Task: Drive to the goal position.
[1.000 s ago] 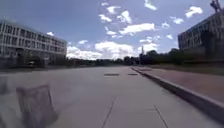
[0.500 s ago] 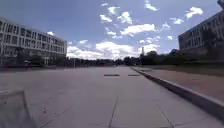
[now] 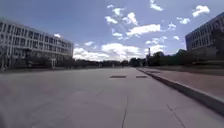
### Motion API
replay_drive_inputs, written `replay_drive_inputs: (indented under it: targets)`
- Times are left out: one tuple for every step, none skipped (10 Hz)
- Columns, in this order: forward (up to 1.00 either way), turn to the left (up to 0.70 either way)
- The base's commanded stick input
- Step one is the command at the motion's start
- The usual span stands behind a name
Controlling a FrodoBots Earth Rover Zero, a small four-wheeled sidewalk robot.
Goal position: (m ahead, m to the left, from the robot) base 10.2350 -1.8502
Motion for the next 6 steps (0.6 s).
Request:
replay_drive_inputs:
  targets:
    - [0.70,0.00]
    - [0.70,0.05]
    - [0.70,0.12]
    - [0.70,0.17]
    - [0.70,0.00]
    - [0.70,0.16]
